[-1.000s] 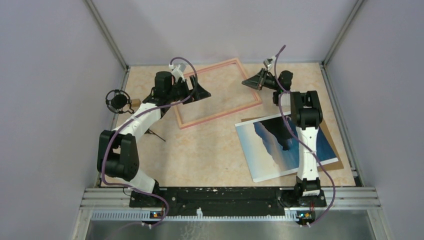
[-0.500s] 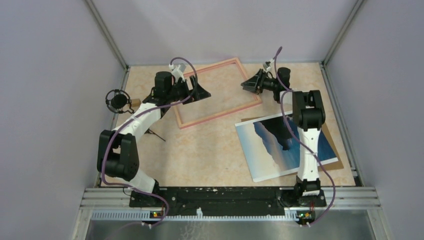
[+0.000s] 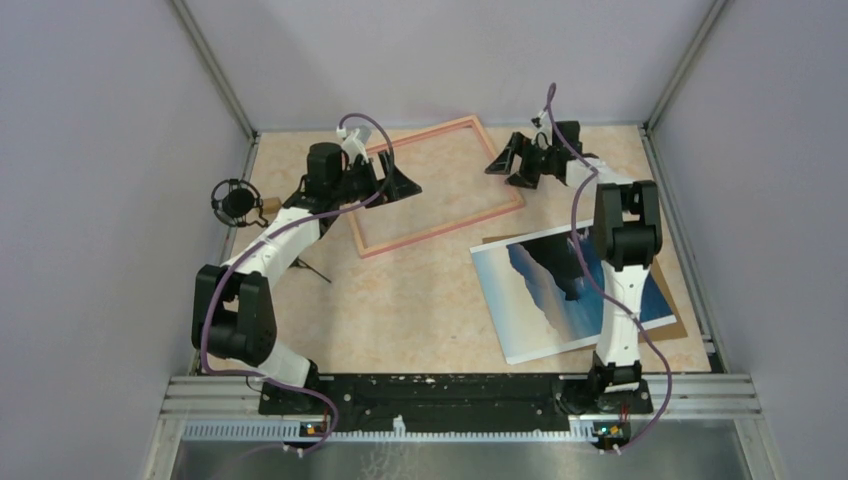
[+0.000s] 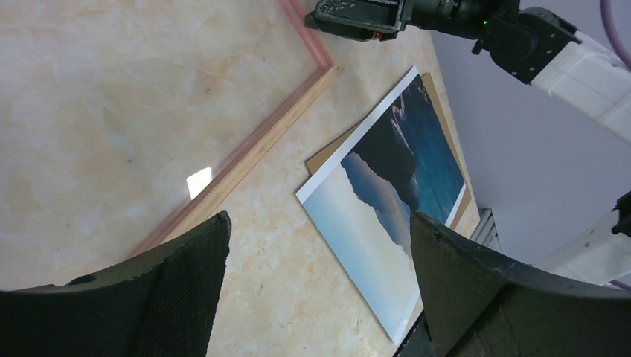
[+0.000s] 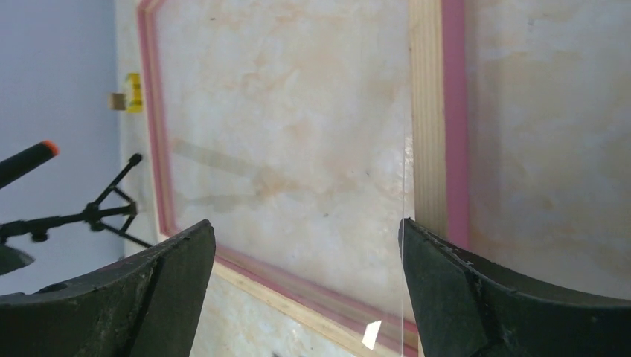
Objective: Put the photo into the frame
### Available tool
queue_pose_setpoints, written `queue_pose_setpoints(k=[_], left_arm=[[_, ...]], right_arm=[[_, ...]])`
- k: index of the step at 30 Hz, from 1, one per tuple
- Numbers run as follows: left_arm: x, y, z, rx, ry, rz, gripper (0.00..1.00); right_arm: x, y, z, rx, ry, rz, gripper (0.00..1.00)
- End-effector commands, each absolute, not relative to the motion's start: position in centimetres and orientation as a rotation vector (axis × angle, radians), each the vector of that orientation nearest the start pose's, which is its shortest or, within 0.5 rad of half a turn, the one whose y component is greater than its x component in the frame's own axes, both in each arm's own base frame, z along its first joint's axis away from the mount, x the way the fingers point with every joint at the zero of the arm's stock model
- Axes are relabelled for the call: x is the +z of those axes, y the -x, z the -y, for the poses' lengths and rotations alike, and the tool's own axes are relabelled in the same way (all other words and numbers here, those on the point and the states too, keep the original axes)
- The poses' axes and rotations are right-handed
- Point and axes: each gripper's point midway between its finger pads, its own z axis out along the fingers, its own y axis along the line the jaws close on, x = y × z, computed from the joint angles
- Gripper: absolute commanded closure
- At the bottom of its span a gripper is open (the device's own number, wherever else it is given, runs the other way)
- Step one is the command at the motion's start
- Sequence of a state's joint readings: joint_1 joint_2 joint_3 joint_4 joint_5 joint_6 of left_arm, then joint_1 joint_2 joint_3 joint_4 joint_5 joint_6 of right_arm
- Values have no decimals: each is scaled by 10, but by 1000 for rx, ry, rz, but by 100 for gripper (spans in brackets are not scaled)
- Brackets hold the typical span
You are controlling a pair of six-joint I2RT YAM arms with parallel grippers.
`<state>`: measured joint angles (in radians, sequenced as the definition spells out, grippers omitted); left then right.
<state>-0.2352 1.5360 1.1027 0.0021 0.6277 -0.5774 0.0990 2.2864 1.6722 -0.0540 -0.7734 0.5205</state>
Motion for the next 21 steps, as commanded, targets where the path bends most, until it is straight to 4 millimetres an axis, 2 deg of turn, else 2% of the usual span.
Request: queue_pose_setpoints(k=[1, 5, 7, 14, 21], left_arm=[[240, -388, 218, -1142, -118, -1999, 8], [240, -388, 218, -1143, -118, -1999, 8], [239, -388, 218, -1146, -117, -2002, 8], [236, -388, 220, -1161, -117, -2009, 8], [228, -386, 228, -1173, -140, -2036, 7]], right_arm=[[117, -532, -164, 867, 23, -2323, 8], [121, -525, -135, 637, -16, -2361, 7], [120, -521, -130, 600, -13, -2364, 8], [112, -515, -137, 659, -4, -2346, 14], [115, -511, -135, 645, -6, -2339, 12]])
